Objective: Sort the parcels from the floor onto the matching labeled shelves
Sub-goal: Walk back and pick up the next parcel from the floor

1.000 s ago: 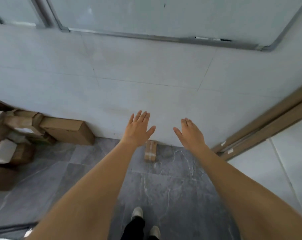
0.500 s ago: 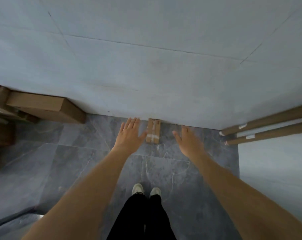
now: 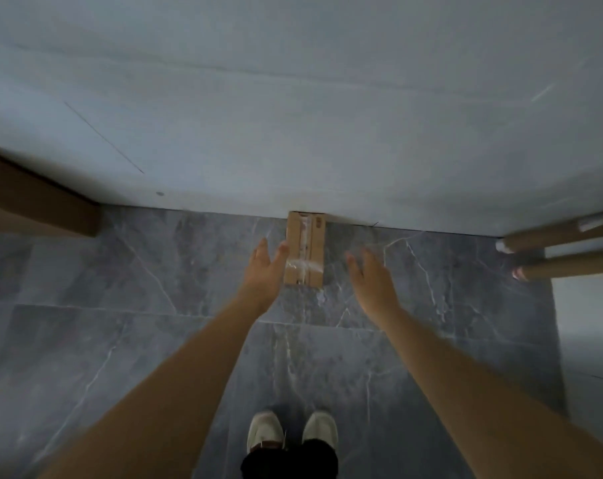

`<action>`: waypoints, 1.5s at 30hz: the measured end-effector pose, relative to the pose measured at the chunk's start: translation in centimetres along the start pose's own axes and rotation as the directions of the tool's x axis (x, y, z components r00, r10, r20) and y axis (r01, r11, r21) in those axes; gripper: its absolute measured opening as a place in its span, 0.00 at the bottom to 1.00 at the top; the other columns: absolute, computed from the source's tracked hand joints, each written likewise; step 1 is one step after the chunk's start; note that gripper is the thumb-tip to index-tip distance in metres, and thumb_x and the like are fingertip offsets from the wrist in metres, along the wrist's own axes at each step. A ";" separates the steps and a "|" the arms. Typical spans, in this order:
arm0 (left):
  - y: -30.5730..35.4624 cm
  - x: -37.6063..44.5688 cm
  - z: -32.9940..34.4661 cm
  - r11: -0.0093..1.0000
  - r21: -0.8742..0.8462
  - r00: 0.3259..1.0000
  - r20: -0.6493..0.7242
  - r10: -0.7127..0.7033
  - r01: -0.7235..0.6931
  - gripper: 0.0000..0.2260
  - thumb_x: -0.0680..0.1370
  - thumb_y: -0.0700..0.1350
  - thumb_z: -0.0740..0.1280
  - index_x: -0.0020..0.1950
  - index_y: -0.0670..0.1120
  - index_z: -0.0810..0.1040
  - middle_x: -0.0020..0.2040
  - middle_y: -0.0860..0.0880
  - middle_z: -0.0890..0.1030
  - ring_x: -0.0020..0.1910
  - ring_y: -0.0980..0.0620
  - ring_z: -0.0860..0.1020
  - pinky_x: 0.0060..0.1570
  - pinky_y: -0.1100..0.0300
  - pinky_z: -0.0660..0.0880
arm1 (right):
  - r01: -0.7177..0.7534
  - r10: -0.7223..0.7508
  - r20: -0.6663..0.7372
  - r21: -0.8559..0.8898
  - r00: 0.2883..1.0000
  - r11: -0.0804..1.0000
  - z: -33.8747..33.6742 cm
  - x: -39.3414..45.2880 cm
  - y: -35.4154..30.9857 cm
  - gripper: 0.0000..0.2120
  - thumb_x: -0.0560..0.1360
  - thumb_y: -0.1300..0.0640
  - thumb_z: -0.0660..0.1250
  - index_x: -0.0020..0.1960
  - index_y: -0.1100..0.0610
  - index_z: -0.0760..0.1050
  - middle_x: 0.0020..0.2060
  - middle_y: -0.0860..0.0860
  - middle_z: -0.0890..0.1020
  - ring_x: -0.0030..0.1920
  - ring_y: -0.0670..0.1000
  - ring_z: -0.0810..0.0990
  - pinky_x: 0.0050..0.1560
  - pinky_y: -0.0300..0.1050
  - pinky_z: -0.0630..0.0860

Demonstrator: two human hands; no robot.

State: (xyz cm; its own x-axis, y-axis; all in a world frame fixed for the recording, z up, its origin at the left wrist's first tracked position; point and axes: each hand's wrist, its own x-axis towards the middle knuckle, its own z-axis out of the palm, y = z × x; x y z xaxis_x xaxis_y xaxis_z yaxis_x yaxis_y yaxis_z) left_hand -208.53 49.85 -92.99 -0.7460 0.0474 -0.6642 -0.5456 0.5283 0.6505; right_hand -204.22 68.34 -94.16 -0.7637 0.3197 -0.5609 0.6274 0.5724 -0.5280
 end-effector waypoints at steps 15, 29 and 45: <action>-13.5 28.2 12.2 0.885 -0.413 0.975 -0.034 0.221 -0.215 0.22 0.83 0.54 0.60 0.75 0.49 0.66 0.66 0.45 0.78 0.62 0.46 0.78 0.62 0.46 0.77 | 0.113 -0.045 -0.136 0.550 0.990 0.827 20.1 24.3 10.2 0.20 0.83 0.46 0.61 0.69 0.56 0.74 0.55 0.49 0.80 0.59 0.51 0.80 0.57 0.43 0.74; -12.6 27.4 11.0 0.907 -0.418 0.982 0.144 0.125 -0.054 0.19 0.86 0.45 0.54 0.77 0.46 0.62 0.68 0.44 0.75 0.60 0.47 0.76 0.54 0.55 0.77 | 0.016 -0.075 0.088 0.539 0.993 0.842 18.8 23.9 9.8 0.26 0.83 0.40 0.56 0.75 0.54 0.70 0.65 0.52 0.80 0.64 0.53 0.79 0.67 0.50 0.74; -6.6 13.2 4.0 0.926 -0.374 0.993 0.122 -0.007 0.052 0.19 0.86 0.47 0.53 0.77 0.49 0.61 0.64 0.47 0.75 0.48 0.54 0.77 0.38 0.65 0.74 | -0.149 0.069 0.141 0.693 0.988 0.705 13.2 10.0 2.5 0.23 0.79 0.41 0.65 0.71 0.48 0.73 0.60 0.50 0.83 0.56 0.49 0.83 0.57 0.47 0.80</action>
State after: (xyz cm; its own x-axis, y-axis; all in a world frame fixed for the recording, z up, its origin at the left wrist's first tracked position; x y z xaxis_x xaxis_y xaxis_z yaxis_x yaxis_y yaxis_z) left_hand -213.19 50.40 -107.55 -0.6904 0.1465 -0.7084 -0.6868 0.1746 0.7055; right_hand -208.31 62.95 -109.50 -0.6892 0.2488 -0.6805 0.6615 -0.1672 -0.7311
